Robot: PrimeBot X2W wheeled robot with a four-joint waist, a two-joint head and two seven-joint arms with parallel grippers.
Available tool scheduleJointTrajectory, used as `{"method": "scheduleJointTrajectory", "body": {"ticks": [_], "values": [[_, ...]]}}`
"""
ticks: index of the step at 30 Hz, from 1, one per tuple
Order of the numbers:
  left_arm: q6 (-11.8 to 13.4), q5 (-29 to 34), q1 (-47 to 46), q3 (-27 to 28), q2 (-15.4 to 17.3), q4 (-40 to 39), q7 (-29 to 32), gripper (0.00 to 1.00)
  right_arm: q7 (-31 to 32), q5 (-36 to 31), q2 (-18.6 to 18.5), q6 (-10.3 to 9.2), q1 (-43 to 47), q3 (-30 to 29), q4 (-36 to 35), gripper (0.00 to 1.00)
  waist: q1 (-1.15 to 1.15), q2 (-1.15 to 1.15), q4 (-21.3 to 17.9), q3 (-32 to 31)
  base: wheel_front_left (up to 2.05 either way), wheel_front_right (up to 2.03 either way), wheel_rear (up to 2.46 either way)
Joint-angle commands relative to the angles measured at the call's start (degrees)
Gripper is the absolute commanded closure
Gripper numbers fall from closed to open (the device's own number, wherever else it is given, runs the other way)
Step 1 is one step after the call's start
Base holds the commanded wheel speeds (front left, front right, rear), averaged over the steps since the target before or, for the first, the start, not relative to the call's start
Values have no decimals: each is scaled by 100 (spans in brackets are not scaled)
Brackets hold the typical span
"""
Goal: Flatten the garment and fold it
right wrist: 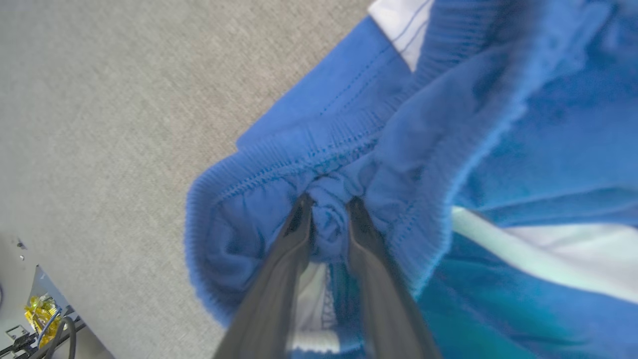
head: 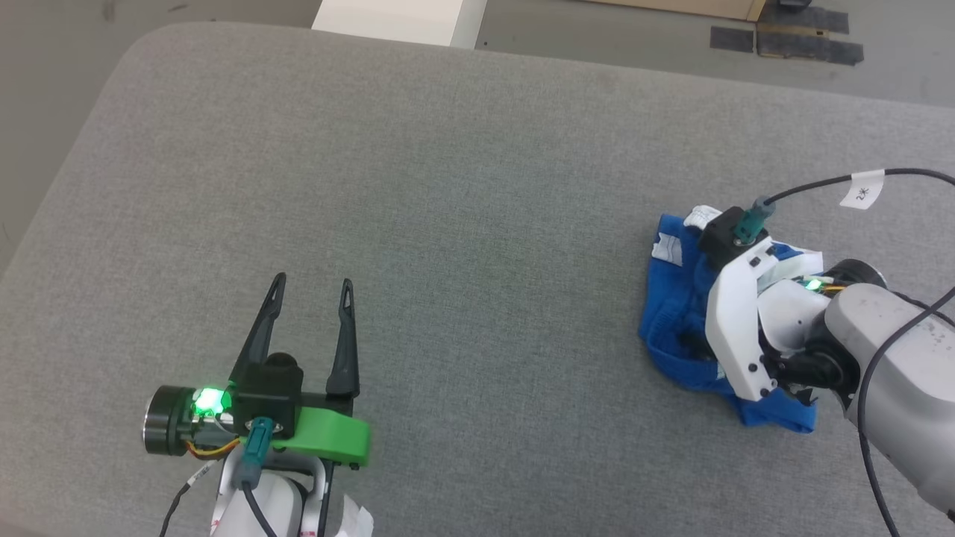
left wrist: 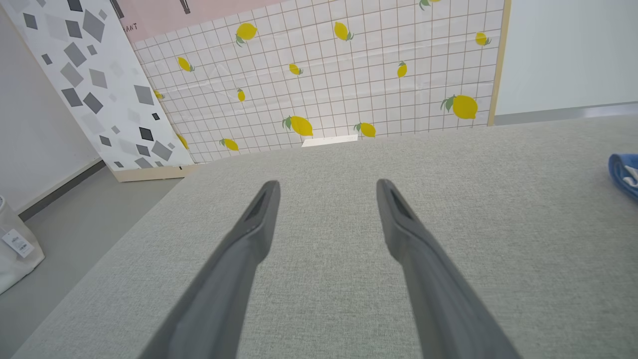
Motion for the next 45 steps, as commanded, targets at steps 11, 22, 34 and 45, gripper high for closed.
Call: {"method": "scheduleJointTrajectory", "body": {"ticks": [11,22,34,45], "values": [[-11,12,390,151,223,94,-21,0,-2214,31,-436,-8,261,-373,-872,0,0,0,-679,-789,0,0,0],[2,-140,640,486,292,11,-21,0,-4980,-1839,49,-8,1071,-2506,-811,0,0,0,-1261,-1167,0,0,0],[-57,-168,963,594,207,-36,-21,0,-5566,-3553,2009,-8,3286,-5041,-1777,0,0,0,-1405,-1491,0,0,0],[-145,-211,1198,678,92,4,-21,0,-5575,-4120,2713,-8,4656,-5444,-2403,0,0,0,-1354,-1676,0,0,0]]}}
